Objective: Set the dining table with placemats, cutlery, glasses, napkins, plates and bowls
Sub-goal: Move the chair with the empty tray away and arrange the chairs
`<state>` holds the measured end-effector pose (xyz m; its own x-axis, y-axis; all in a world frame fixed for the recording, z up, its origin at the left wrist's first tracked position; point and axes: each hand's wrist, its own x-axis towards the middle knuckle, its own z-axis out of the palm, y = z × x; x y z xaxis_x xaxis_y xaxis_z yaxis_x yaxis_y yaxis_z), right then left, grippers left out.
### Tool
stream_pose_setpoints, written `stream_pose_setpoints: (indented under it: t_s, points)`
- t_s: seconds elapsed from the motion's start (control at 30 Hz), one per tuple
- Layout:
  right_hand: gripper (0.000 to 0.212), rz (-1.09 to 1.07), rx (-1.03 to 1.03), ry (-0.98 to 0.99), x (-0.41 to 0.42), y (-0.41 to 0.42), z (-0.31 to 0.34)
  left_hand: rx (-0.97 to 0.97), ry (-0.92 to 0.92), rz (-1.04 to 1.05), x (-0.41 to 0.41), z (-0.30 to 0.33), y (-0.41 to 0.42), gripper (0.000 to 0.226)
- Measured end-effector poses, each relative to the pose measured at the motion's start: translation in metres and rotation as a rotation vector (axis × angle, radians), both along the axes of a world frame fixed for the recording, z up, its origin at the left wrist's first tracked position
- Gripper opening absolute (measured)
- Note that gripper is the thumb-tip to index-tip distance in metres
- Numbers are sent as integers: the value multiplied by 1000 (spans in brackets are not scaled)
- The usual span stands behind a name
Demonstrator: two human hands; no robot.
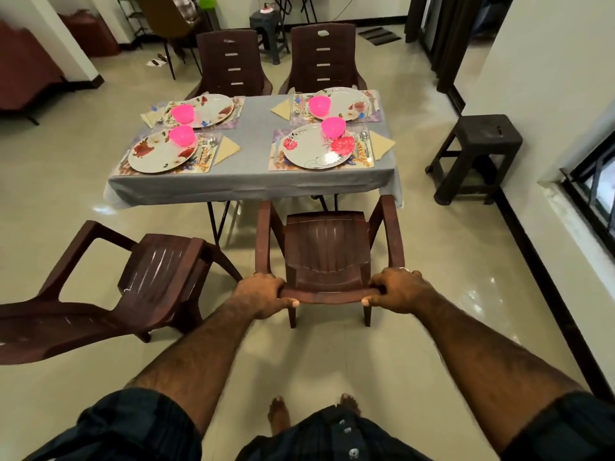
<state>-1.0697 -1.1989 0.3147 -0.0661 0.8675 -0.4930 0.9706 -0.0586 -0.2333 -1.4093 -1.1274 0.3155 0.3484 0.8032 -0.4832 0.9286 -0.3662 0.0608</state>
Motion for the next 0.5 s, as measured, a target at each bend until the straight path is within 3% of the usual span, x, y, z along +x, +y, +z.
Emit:
stream_pose_setpoints:
  t_s: [0.13, 0.27, 0.37, 0.5]
  points:
    - [102, -102, 46, -36, 4, -7, -9, -2, -141, 210, -7, -4, -7, 98]
    - [114, -376, -20, 100, 9, -6, -24, -173, -442, 606, -13, -10, -5, 89]
    - [117, -450, -17, 210, 7, -2, -22, -165, -508, 672, -13, -17, -2, 106]
    - [123, -502, -41, 186, -1, 15, -10, -163, -547, 738, -16, -16, 11, 105]
